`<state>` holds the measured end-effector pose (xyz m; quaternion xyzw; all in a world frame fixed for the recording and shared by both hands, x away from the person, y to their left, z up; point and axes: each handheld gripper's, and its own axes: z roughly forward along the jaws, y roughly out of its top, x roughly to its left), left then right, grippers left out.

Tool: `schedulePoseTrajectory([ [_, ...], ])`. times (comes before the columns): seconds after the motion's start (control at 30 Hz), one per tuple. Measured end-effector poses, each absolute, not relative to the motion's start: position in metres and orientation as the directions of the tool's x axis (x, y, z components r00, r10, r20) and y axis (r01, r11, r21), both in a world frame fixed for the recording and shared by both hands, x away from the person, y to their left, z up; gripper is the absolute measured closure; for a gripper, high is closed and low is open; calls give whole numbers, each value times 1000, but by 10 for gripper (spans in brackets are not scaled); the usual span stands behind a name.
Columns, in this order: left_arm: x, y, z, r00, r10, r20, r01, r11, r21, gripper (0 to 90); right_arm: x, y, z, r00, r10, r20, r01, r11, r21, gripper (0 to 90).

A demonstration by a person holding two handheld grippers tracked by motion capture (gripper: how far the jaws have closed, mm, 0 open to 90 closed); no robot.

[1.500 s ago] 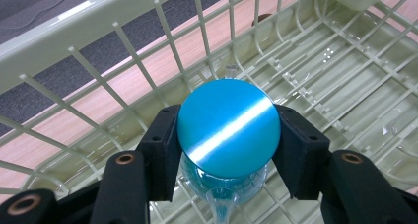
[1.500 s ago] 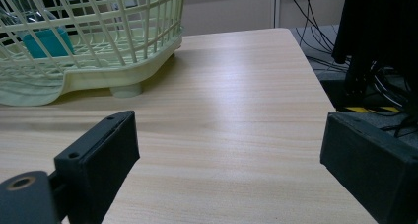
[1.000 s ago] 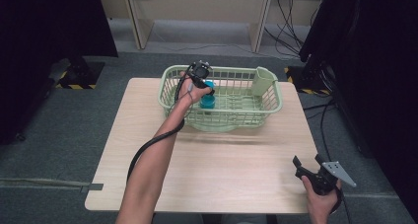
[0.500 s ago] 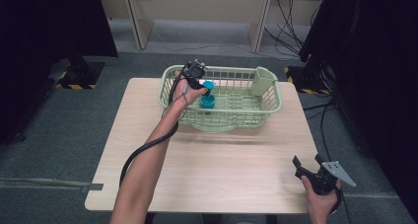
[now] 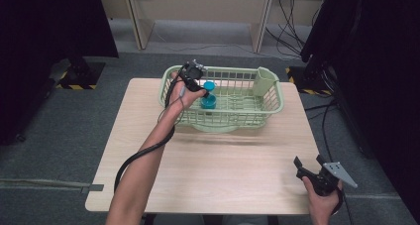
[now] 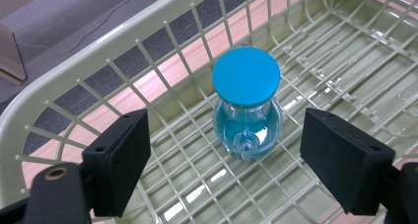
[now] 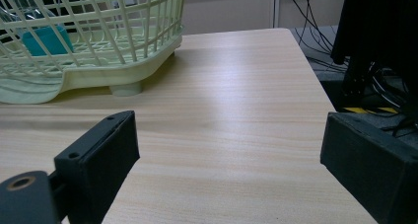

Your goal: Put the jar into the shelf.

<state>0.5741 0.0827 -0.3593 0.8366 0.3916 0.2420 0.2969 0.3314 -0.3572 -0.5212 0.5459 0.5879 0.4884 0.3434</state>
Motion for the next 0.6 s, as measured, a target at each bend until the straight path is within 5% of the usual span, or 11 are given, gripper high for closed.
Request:
schedulePoseTrajectory([
  [0.6,547,99,-360,578,798,170,472,-497,728,189,332,-356,-521,-169,977,128,309,-71,948,79],
])
